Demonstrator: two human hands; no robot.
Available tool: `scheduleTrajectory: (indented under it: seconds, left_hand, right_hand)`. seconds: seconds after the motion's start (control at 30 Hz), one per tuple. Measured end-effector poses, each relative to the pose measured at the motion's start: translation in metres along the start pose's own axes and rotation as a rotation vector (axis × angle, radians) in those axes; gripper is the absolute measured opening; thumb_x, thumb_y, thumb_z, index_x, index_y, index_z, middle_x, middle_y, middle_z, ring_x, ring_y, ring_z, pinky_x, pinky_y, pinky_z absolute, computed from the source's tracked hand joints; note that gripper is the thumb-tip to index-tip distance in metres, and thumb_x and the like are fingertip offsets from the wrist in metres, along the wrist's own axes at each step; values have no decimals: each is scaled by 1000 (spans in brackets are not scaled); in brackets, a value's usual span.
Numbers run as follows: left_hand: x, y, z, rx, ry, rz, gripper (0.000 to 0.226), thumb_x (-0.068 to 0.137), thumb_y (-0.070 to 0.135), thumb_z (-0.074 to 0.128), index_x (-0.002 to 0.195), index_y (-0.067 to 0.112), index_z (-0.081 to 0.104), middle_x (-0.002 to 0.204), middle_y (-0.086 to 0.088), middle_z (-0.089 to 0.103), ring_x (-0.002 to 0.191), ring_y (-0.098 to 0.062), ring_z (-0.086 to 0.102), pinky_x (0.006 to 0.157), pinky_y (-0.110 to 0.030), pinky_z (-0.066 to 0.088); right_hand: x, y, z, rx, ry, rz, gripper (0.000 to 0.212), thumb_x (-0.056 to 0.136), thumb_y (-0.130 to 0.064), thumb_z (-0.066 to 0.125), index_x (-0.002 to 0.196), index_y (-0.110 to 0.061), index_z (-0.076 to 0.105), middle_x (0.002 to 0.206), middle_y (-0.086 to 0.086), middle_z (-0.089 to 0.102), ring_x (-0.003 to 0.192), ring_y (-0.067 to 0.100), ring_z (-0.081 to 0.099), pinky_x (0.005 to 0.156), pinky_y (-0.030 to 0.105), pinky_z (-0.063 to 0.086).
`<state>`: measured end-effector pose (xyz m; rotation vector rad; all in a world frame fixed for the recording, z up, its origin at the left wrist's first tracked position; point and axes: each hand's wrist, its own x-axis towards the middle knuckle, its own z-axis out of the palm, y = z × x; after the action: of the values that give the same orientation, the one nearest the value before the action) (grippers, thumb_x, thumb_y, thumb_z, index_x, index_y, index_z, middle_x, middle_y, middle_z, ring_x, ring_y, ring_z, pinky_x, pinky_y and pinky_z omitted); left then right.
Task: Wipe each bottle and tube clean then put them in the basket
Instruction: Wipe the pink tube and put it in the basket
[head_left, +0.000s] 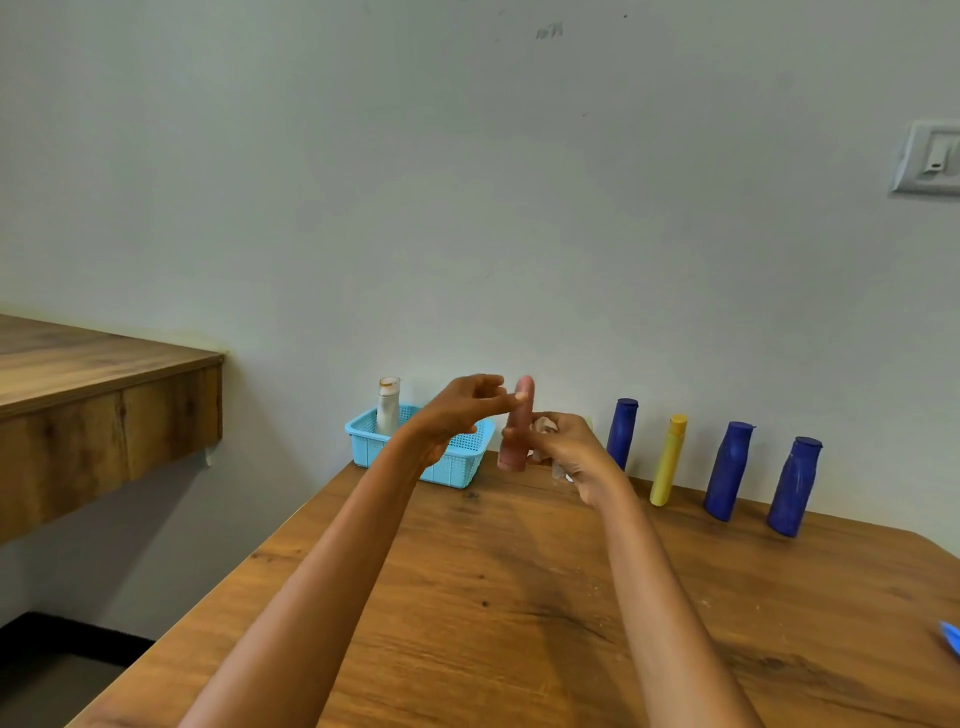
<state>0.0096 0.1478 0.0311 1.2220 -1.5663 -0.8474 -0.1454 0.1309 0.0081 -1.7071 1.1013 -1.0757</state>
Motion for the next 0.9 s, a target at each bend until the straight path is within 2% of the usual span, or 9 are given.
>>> scheduleTrajectory:
  seconds: [0.07, 0.13, 0.2, 0.33, 0.43, 0.53, 0.63, 0.73, 0.9]
  left_hand:
    - [0, -1, -1, 87, 22, 35, 60, 85, 32, 65, 137, 10, 43, 131, -7, 54, 111, -15, 51, 85, -26, 41]
    - [-1, -3, 0, 157, 22, 55, 51, 84, 27, 68, 128, 7, 52, 111, -3, 60, 88, -5, 55, 72, -16, 43]
    - [-2, -4, 1, 158, 35, 69, 44, 84, 25, 68, 122, 4, 56, 98, 0, 60, 78, -3, 55, 64, -11, 42]
    - [-3, -2, -1, 89, 101, 97, 42, 85, 26, 67, 120, 6, 57, 98, 1, 60, 82, -5, 55, 62, -10, 40]
    - [-5, -2, 0, 63, 81, 93, 41, 84, 26, 67, 120, 8, 57, 96, 3, 60, 83, -4, 56, 59, -9, 41]
    - [-4, -2, 5, 24, 96, 97, 39, 84, 24, 68, 118, 7, 59, 94, 2, 62, 83, -4, 57, 58, -7, 44]
    - [-3, 0, 3, -39, 186, 105, 38, 83, 25, 69, 115, 7, 62, 101, -3, 64, 94, -15, 57, 67, -13, 42]
    - [-1, -2, -2, -68, 263, 102, 40, 82, 29, 70, 114, 7, 63, 100, -4, 65, 94, -16, 58, 70, -18, 41]
    - [0, -6, 1, -70, 311, 101, 39, 81, 31, 70, 113, 11, 61, 102, -2, 64, 97, -17, 58, 78, -24, 39]
  right_hand:
    - [0, -2, 6, -45, -27, -7, 28, 82, -33, 69, 102, -14, 63, 84, 1, 65, 71, 9, 58, 53, 18, 44]
    - [4, -2, 11, -88, -39, -13, 26, 83, -35, 68, 101, -18, 62, 92, 1, 67, 80, 12, 63, 75, 31, 54]
    - [5, -1, 13, -116, -50, -21, 23, 82, -35, 68, 100, -23, 62, 96, 2, 68, 90, 19, 65, 89, 43, 53]
    - [3, -2, 2, 100, -80, -40, 43, 78, -32, 72, 112, -9, 59, 88, 5, 69, 89, 22, 64, 77, 38, 44]
    - [6, -5, -4, 356, -107, -94, 18, 90, -16, 54, 106, -8, 53, 59, -6, 57, 71, 8, 54, 75, 25, 42]
    - [5, -14, 3, 474, -73, -132, 16, 96, -11, 40, 99, -12, 55, 79, 1, 55, 75, 7, 52, 66, 20, 41]
    - [4, -20, 11, 274, 49, -171, 29, 97, -11, 45, 122, -16, 59, 98, -1, 62, 83, 6, 56, 62, 13, 46]
    - [6, -17, 16, 79, 142, -238, 27, 95, -14, 52, 119, -19, 64, 94, -3, 65, 74, 3, 55, 48, 8, 42]
    - [9, 2, 21, -74, 187, -54, 20, 95, -18, 51, 102, -11, 69, 78, 6, 69, 54, 14, 56, 58, 33, 51]
